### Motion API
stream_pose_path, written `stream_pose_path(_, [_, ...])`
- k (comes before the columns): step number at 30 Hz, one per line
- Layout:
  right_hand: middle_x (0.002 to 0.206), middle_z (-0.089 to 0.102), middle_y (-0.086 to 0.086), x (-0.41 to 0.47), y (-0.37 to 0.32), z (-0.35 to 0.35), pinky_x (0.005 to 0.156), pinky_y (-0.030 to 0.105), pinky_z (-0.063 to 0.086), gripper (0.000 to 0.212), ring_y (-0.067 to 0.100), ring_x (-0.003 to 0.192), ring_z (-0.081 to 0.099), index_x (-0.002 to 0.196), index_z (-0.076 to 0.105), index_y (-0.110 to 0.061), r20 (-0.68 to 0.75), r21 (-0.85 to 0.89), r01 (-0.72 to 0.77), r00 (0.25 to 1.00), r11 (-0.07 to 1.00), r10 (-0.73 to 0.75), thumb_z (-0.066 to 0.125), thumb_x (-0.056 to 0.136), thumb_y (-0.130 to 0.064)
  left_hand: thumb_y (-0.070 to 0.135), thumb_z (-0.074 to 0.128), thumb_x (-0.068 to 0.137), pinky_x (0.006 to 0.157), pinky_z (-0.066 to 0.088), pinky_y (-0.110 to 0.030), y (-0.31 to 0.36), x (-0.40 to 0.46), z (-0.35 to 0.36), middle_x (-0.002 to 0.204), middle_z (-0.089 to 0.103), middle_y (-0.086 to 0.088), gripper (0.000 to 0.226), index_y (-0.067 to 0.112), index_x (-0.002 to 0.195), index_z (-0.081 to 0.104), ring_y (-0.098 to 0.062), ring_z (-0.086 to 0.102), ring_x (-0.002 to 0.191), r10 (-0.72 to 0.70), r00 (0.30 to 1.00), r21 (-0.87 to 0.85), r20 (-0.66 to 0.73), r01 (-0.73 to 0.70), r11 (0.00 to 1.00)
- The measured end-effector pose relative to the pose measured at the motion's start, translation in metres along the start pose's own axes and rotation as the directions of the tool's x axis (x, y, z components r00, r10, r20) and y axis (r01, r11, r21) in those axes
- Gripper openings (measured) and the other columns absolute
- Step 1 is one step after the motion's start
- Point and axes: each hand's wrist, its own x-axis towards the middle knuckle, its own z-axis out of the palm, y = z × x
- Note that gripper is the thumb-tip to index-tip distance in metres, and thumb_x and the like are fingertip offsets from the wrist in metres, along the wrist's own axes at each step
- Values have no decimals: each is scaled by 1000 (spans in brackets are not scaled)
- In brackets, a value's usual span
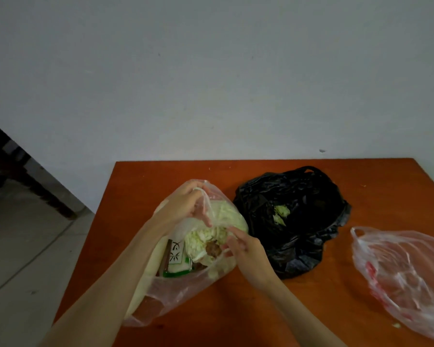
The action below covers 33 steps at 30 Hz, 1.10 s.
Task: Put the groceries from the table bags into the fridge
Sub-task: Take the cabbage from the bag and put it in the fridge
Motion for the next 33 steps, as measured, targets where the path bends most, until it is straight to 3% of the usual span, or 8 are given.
stream_pose_path(5, [92,68,0,-1,-10,12,74,19,50,37,12,85,64,136,46,-18,-135,128,-27,990,991,44,41,99,-21,0,30,92,45,41,-17,9,23,-2,57,51,5,31,14,99,56,-3,47,39,40,993,318,110,-73,945])
stream_pose_path(10, [97,68,3,-3,-9,13,68,13,48,40,15,81,64,138,33,-28,-235,214,-42,968,976,93,39,99,-20,2,33,91,54,43,-15,-3,29,5,61,49,-2,39,24,116,53,-8,47,50,-29,953,335,300,-77,939])
stream_pose_path(14, [120,58,4,-5,-8,15,86,14,45,39,19,112,54,138,38,-26,-249,135,-39,966,990,72,39,99,-19,16,40,85,56,39,-23,-14,28,8,54,40,9,38,25,120,54,-5,37,47,-93,896,252,434,-22,967])
stream_pose_path(17, [125,53,27,-5,-10,15,94,38,40,43,36,115,48,143,35,-17,-274,190,-72,954,979,124,39,100,-17,28,48,91,67,42,-22,-6,29,11,92,55,16,38,26,129,49,0,53,78,-104,868,408,485,-119,905])
stream_pose_path(20, [135,45,27,-4,-13,14,100,40,41,43,31,121,47,143,33,-17,-284,297,-107,939,949,195,37,100,-19,41,57,87,77,42,-22,-6,34,14,120,50,8,35,24,117,52,-8,52,106,-64,879,641,473,-293,709])
stream_pose_path(24, [147,38,3,-6,-14,20,94,12,40,45,1,117,51,145,30,-17,-302,272,-131,929,953,213,36,101,-24,29,60,86,57,38,-27,-13,42,12,89,50,0,18,22,72,51,-13,53,72,46,917,728,395,-343,593])
stream_pose_path(28, [132,48,25,-10,-8,21,97,45,44,45,38,115,50,145,29,-19,-313,220,-194,914,956,257,35,101,-26,32,57,89,76,44,-31,-19,51,9,105,62,-7,27,7,100,61,-19,58,91,47,924,689,380,-316,652])
stream_pose_path(33, [141,45,13,-18,-4,20,101,30,40,47,25,127,45,146,27,-20,-273,208,-211,925,955,264,36,101,-27,29,48,95,54,31,-20,-23,58,16,84,52,2,18,13,101,53,-7,48,68,92,929,693,358,-330,641])
